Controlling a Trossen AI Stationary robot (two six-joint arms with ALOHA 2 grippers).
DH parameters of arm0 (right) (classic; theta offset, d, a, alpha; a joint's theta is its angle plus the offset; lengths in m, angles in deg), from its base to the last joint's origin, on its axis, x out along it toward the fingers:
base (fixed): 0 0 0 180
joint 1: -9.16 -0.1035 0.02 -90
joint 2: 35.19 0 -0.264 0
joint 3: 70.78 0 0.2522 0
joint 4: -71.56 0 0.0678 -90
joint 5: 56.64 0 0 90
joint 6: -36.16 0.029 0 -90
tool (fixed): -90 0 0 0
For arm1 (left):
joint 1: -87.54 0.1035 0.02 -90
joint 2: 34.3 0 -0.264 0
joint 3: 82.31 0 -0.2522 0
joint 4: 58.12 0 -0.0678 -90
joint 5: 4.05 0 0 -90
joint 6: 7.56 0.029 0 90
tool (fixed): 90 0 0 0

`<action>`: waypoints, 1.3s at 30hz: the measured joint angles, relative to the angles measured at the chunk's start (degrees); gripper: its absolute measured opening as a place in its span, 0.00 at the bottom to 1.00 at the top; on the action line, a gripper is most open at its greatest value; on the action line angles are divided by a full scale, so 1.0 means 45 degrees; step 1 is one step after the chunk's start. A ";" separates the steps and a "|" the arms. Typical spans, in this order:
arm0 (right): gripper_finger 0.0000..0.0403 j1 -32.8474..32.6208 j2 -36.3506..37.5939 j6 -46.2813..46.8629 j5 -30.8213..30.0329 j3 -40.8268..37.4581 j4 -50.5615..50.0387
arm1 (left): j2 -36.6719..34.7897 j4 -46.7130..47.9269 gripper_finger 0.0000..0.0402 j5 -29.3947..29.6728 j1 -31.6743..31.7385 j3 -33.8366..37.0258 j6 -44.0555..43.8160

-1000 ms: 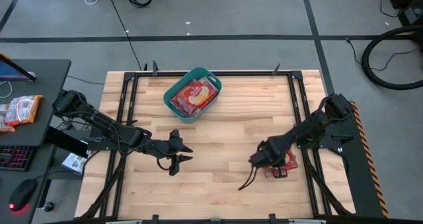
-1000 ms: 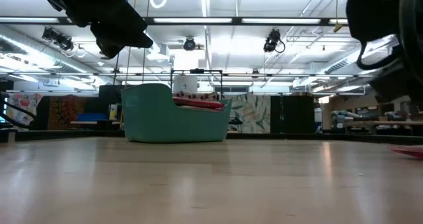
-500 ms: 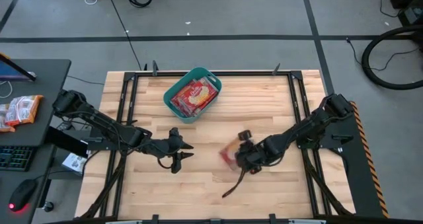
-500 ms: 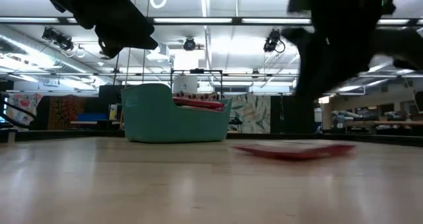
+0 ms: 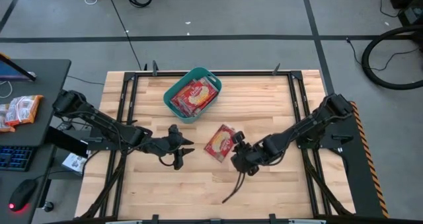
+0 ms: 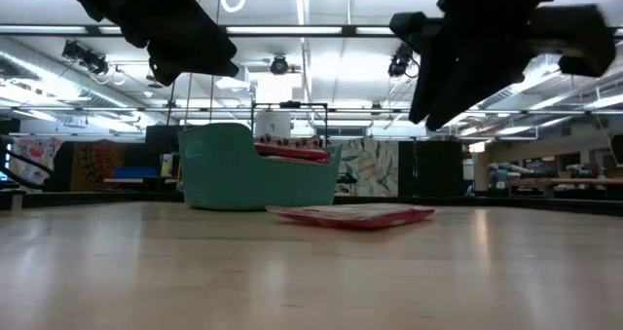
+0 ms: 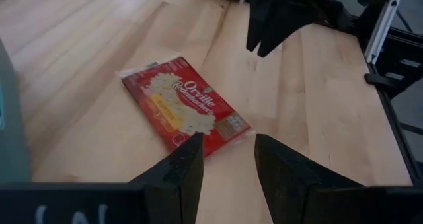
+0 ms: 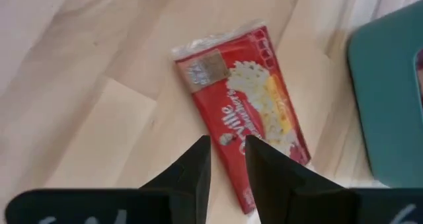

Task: Sort popcorn bags into baskets
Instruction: Put the red popcorn pack into the blue bin

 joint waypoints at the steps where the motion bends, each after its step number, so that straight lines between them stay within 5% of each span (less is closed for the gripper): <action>1: 0.25 0.0108 0.0000 -0.0066 0.0077 -0.0008 0.0049 | 0.0000 0.0000 0.35 0.0010 0.0034 0.0000 0.0000; 19: 0.50 0.1672 -0.0010 -0.2469 0.1472 -0.3211 0.5791 | 0.0010 0.0005 0.35 -0.0018 0.0066 0.0000 -0.0007; 39: 0.45 0.2274 -0.1541 -0.5190 0.1153 -0.4553 0.9290 | 0.0019 0.0054 0.35 -0.0067 0.0046 0.0015 -0.0017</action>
